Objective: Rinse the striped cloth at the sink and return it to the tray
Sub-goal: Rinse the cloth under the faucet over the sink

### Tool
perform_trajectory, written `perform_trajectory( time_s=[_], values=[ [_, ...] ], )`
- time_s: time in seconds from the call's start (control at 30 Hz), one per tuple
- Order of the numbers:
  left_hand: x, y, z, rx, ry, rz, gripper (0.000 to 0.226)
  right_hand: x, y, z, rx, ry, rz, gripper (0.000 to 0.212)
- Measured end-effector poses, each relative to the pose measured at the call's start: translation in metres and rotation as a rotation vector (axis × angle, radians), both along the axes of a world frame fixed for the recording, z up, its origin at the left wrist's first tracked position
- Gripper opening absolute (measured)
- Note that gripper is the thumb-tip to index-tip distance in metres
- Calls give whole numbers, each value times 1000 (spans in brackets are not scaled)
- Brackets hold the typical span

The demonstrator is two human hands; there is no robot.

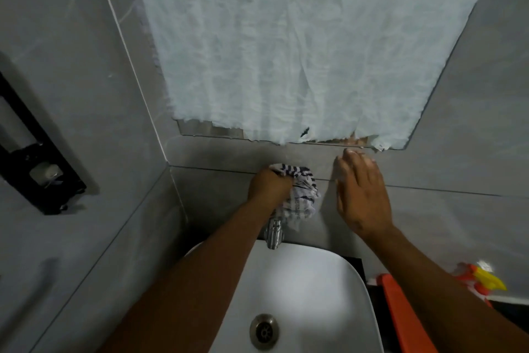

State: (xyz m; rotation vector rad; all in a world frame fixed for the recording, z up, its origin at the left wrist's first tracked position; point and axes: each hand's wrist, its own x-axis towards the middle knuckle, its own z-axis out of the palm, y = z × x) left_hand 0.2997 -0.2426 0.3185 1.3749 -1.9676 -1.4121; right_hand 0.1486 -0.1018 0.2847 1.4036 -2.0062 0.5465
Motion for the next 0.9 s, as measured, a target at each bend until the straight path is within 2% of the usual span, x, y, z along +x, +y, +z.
perform_trajectory(
  time_s=[0.07, 0.1, 0.13, 0.2, 0.23, 0.27, 0.37, 0.4, 0.43, 0.47, 0.5, 0.57, 0.6, 0.7, 0.73, 0.77, 0.8, 0.9],
  values=[
    [5, -7, -5, 456, 232, -11, 25, -16, -2, -15, 64, 81, 19, 60],
    [9, -10, -8, 616, 337, -43, 20, -20, -4, -21, 78, 107, 14, 62],
    [12, -14, -10, 714, 444, -70, 21, -24, -6, -26, 80, 126, 7, 65],
    [14, -18, -14, 770, 532, -81, 25, -28, -12, -33, 70, 162, -8, 69],
    [11, -15, -14, 712, 492, -53, 22, -30, -15, -36, 56, 178, -10, 71],
    [6, -11, -12, 556, 372, -24, 19, -33, -18, -39, 38, 191, -12, 73],
    [-18, 8, -3, -203, -344, -26, 26, -37, -25, -47, -8, 222, -18, 80],
    [-24, 14, 2, -317, -550, -62, 32, -38, -27, -50, -22, 226, -13, 83],
    [-30, 16, 3, -350, -675, -103, 38, -39, -29, -52, -36, 228, -10, 85],
    [-33, 15, 4, -319, -719, -127, 42, -40, -32, -53, -52, 229, -3, 86],
    [-33, 12, 4, -292, -684, -130, 41, -41, -34, -55, -65, 233, 3, 87],
    [-22, 2, -2, -204, -380, -79, 33, -43, -36, -57, -74, 240, 11, 88],
    [-12, -2, -3, -60, -169, -44, 32, -43, -37, -57, -67, 235, 17, 89],
    [13, -7, -11, 677, 453, -79, 33, -43, -35, -56, -40, 208, 18, 88],
    [17, -8, -11, 782, 536, -109, 34, -43, -34, -56, -28, 201, 14, 87],
    [16, -9, -9, 790, 530, -116, 35, -42, -34, -56, -13, 192, 9, 86],
    [11, -9, -8, 686, 409, -90, 36, -42, -33, -55, 1, 179, 9, 85],
    [-13, 4, -1, 15, -203, -12, 40, -40, -32, -53, 27, 147, 4, 81]
  ],
)
